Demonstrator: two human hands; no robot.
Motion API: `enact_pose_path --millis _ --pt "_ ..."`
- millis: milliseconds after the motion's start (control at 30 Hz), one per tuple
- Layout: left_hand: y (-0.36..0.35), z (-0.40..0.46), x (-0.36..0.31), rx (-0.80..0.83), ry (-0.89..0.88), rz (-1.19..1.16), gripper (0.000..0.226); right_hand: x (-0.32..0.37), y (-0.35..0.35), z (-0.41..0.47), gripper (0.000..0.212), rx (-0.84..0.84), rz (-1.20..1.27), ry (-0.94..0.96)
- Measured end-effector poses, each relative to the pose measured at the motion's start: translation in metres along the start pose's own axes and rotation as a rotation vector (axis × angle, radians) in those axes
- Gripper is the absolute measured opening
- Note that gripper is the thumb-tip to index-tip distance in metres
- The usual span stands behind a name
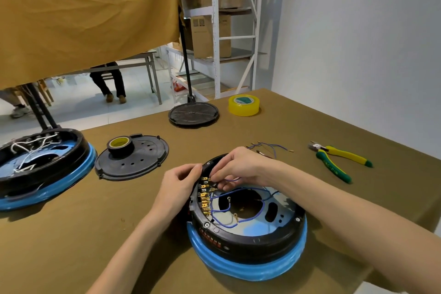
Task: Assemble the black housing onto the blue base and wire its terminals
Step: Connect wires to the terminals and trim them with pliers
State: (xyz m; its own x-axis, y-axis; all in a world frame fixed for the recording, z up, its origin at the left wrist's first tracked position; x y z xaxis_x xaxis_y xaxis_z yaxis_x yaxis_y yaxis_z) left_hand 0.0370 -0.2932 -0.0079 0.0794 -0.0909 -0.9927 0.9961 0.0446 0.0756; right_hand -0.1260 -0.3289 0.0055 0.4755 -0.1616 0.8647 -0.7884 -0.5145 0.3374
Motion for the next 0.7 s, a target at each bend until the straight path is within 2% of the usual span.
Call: enact_pose_path --millis 367,700 --pt "-0.0023 0.0038 0.0048 -0.020 -0.006 -0.049 0.016 -0.0057 -0.0023 0.0011 0.021 0.087 0.069 -0.096" --pt "-0.0026 0.0014 0.0003 -0.020 -0.029 -0.042 0.015 -0.0038 -0.0075 0.0038 0.012 0.107 0.066 -0.069"
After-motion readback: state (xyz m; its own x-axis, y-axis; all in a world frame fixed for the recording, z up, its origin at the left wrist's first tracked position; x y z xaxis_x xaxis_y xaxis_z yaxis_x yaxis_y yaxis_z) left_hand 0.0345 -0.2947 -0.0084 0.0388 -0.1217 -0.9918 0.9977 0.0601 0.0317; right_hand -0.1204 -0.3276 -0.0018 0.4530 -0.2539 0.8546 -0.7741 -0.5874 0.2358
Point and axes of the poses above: each hand's wrist, its own z-axis towards the middle knuckle, its own y-axis out of the back of the hand, x = y × z, the point moved 7 cm from there along z, towards the middle knuckle, and after that the axes turned 8 degrees about -z, right-handed, at the moved point
